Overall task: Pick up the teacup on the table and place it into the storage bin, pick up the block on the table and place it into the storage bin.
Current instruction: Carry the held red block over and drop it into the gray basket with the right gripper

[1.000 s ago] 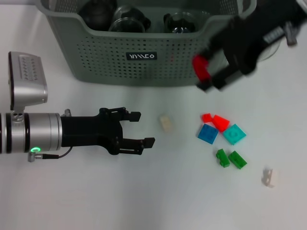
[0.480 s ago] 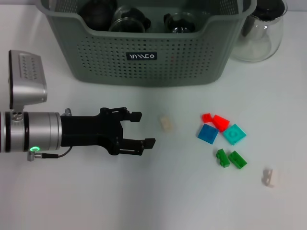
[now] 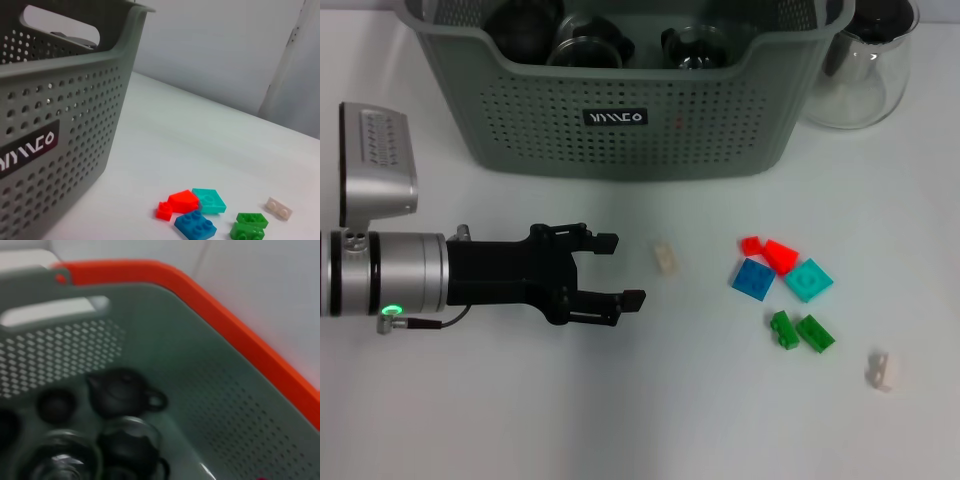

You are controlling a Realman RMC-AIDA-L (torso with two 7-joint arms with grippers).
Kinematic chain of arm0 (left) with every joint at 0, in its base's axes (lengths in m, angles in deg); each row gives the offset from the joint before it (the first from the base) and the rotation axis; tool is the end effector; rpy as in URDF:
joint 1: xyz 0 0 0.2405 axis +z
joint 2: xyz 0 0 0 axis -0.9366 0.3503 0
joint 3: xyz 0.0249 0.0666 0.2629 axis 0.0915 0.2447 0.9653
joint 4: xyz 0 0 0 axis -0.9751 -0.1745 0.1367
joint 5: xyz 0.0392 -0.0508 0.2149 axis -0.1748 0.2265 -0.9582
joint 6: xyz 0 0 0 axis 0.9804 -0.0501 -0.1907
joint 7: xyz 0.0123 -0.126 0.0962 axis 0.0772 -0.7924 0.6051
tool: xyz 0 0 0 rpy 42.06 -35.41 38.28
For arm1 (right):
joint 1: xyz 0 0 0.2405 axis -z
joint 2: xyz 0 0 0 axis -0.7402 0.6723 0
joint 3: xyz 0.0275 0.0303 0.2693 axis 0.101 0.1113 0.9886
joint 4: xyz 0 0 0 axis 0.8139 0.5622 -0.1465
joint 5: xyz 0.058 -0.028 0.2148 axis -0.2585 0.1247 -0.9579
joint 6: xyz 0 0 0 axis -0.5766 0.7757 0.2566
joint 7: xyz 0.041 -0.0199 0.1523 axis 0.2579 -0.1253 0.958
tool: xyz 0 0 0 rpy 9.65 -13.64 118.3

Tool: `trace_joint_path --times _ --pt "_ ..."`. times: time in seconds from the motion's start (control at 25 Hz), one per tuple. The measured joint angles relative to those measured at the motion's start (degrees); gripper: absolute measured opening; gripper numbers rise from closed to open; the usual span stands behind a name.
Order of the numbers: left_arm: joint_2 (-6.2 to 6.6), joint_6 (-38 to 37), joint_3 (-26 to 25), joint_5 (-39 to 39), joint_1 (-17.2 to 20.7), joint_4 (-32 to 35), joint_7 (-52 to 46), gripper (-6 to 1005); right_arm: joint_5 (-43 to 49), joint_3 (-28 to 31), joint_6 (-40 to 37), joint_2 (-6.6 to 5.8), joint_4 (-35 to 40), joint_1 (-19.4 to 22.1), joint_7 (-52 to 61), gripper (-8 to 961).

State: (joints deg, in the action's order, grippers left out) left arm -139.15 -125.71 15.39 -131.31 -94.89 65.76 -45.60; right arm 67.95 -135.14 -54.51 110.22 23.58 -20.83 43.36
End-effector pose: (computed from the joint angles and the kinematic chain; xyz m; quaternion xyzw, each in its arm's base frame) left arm -0.2866 0.3114 -0.0770 -0.9547 -0.2088 -0.1955 0.0820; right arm 0.0723 0.5325 -0.0336 -0.9386 0.1285 -0.0600 0.3145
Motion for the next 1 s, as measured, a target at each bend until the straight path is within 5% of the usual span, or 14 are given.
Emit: trace_joint_path --times 1.0 --pt "0.00 0.5 0.1 -0.1 0.0 0.2 0.2 861 7.6 -6.4 3.2 1.29 -0.8 1.0 5.8 683"
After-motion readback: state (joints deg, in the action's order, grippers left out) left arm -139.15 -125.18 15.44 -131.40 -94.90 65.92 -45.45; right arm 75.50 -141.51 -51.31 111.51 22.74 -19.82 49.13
